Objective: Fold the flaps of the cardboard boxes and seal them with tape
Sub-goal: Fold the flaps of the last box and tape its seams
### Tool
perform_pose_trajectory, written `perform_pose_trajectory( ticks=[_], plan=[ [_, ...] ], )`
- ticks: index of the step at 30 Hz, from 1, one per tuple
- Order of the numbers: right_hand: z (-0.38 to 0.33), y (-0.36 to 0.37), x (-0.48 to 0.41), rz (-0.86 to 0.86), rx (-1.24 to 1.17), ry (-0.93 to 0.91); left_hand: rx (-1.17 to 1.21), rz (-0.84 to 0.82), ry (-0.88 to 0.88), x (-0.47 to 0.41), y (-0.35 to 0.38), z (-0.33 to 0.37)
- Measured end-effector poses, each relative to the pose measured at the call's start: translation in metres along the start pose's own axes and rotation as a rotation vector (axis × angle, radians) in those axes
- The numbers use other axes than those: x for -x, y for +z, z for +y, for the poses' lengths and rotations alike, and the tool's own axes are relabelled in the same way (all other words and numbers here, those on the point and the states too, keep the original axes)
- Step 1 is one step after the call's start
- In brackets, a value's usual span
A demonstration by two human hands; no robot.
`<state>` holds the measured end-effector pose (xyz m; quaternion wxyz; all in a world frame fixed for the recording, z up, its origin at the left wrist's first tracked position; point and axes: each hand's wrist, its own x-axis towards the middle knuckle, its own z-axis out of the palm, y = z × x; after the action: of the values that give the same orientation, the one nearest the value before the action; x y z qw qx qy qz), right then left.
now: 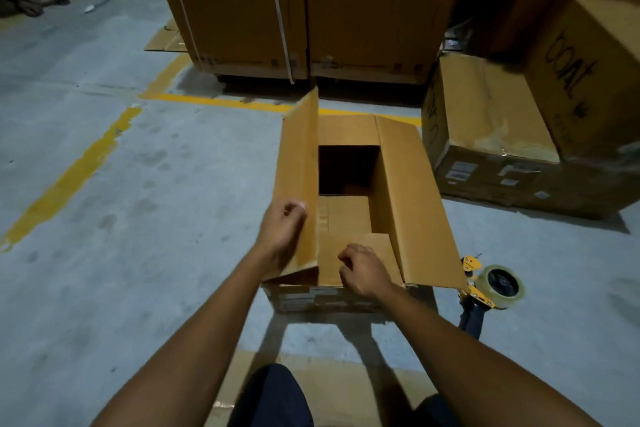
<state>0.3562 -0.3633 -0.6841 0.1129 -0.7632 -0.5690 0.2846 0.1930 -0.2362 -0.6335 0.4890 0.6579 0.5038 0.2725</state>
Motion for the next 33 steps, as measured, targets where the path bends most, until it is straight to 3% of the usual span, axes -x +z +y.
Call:
perform_pose_trajectory(
  ticks=[4,6,13,20,23,26,33],
  plan=[
    [0.007,0.001,0.017,0.050,-0.074,0.040,-0.935,-0.344,0.161,0.031,0.050,-0.036],
    [0.011,0.003,0.024,0.073,-0.084,0.047,-1.098,-0.390,0.151,0.046,0.059,-0.046],
    [0.027,-0.012,0.042,0.190,-0.220,0.161,-1.095,-0.207,0.190,0.046,0.068,-0.028],
    [0.059,-0.042,0.035,0.336,-0.312,0.351,-1.095,-0.249,0.149,0.000,0.073,-0.007],
    [0.073,-0.054,0.033,0.302,-0.275,0.548,-1.040,-0.274,0.110,-0.011,0.085,-0.019],
    [0.089,-0.060,0.030,0.245,-0.322,0.750,-0.926,-0.174,0.068,-0.015,0.103,-0.022],
    [0.105,-0.070,0.020,0.258,-0.421,0.871,-0.850,-0.079,-0.050,-0.029,0.120,-0.011]
  ],
)
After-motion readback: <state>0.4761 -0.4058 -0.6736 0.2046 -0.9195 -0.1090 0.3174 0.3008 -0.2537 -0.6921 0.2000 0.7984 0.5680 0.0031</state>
